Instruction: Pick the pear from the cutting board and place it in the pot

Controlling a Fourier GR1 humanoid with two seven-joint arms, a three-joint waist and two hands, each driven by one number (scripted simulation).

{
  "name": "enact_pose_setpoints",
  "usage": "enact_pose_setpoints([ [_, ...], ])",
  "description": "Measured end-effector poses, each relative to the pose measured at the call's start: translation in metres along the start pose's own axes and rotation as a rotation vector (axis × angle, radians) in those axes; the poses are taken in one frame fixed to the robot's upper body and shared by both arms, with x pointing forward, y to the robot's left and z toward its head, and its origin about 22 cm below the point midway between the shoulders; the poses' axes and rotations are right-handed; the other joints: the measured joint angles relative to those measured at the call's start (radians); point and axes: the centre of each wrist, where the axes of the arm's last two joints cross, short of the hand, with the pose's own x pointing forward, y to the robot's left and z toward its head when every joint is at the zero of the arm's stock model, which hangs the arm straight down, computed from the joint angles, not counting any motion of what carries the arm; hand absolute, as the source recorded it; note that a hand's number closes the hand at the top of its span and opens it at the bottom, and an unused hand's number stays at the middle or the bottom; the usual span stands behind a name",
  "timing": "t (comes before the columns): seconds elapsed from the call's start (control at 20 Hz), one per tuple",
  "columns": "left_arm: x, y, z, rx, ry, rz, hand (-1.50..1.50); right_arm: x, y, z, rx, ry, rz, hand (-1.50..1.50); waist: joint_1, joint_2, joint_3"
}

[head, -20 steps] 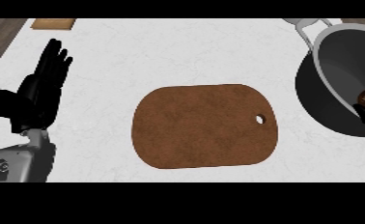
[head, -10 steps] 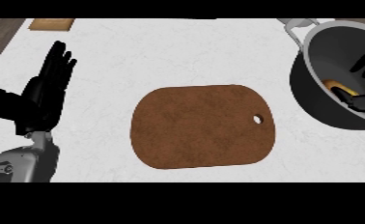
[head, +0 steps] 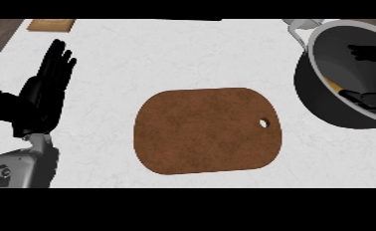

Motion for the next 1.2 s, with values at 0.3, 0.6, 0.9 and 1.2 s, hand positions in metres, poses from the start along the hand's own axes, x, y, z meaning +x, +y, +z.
enact_pose_setpoints([
  [0.3, -0.001, 0.001, 0.003, 0.004, 0.004, -0.001, 0.00, -0.012, -0.013, 0.002, -0.074, -0.031, -0.257, -1.50, -0.007, -0.001, 0.004],
  [0.6, 0.002, -0.003, -0.003, 0.008, 0.005, 0.001, 0.00, -0.032, -0.051, 0.014, -0.135, -0.030, -0.448, -1.50, -0.001, 0.012, 0.019],
  [0.9, -0.001, 0.001, -0.003, 0.009, 0.005, 0.010, 0.00, -0.048, -0.095, 0.042, -0.181, 0.027, -0.487, -1.50, 0.010, 0.020, 0.026],
  [1.2, -0.003, -0.005, -0.004, 0.004, -0.004, 0.010, 0.00, -0.055, -0.120, 0.066, -0.201, 0.080, -0.468, -1.50, 0.016, 0.025, 0.030],
])
